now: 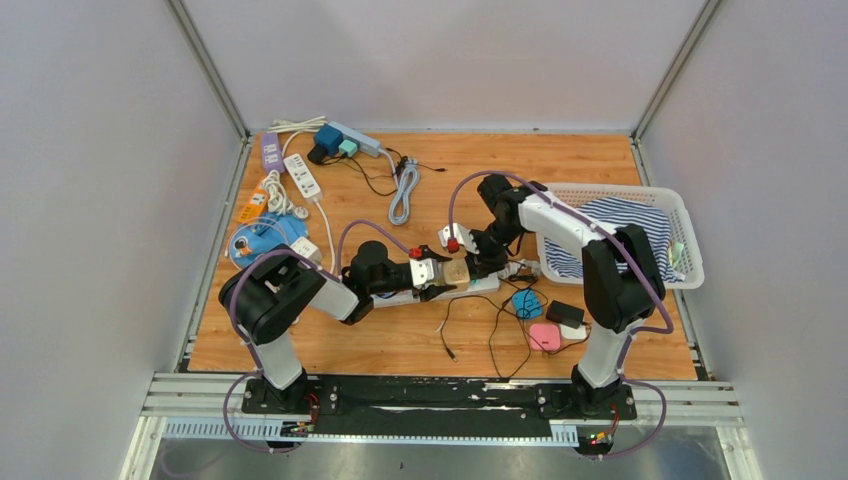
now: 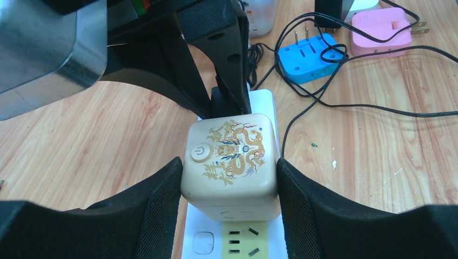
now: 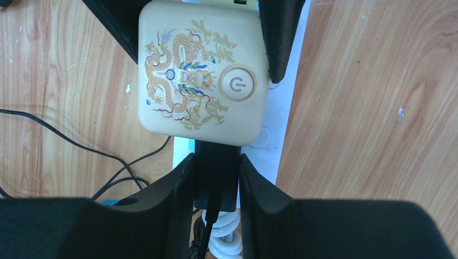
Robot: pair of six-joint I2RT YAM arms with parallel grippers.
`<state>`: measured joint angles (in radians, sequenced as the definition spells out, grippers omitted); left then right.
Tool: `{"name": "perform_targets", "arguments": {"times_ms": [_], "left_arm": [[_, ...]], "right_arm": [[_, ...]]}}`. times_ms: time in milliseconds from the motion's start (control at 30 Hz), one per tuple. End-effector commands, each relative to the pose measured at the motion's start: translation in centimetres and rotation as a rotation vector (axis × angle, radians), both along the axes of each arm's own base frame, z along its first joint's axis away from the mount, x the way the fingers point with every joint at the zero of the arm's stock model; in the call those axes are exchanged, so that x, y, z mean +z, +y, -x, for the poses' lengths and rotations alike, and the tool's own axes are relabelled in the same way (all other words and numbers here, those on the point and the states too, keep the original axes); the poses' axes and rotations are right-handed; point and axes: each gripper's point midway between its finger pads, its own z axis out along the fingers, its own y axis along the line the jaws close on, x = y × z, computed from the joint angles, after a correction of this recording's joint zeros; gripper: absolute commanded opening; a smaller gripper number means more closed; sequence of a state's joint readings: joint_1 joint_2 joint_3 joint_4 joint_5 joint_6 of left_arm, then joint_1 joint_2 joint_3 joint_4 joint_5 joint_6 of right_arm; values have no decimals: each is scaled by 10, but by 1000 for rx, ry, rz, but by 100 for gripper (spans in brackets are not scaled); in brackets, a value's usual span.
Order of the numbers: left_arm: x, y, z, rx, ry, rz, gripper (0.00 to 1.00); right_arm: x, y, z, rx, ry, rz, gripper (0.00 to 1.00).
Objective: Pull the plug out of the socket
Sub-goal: Remove the plug from the socket.
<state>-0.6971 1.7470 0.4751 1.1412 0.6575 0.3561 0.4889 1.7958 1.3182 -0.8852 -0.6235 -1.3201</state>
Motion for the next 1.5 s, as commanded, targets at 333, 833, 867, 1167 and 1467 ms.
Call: {"name": "perform_targets", "arguments": {"times_ms": [333, 833, 867, 1167, 1467], "left_arm": [[-30, 11, 1, 39, 43, -87, 5], [-30, 13, -1, 54, 41, -87, 5], [-29, 13, -1, 56, 39, -87, 5], [-29, 14, -1, 58, 39, -89, 5], [-29, 14, -1, 59, 40, -89, 5]], "right_arm": [[12, 1, 35, 11, 133, -62, 0], [0, -15, -22, -246, -44, 22, 0], [2, -13, -17, -228, -32, 5, 0], [11, 11, 35, 13, 112, -102, 0], [3, -10, -11, -179, -28, 4, 0]]}}
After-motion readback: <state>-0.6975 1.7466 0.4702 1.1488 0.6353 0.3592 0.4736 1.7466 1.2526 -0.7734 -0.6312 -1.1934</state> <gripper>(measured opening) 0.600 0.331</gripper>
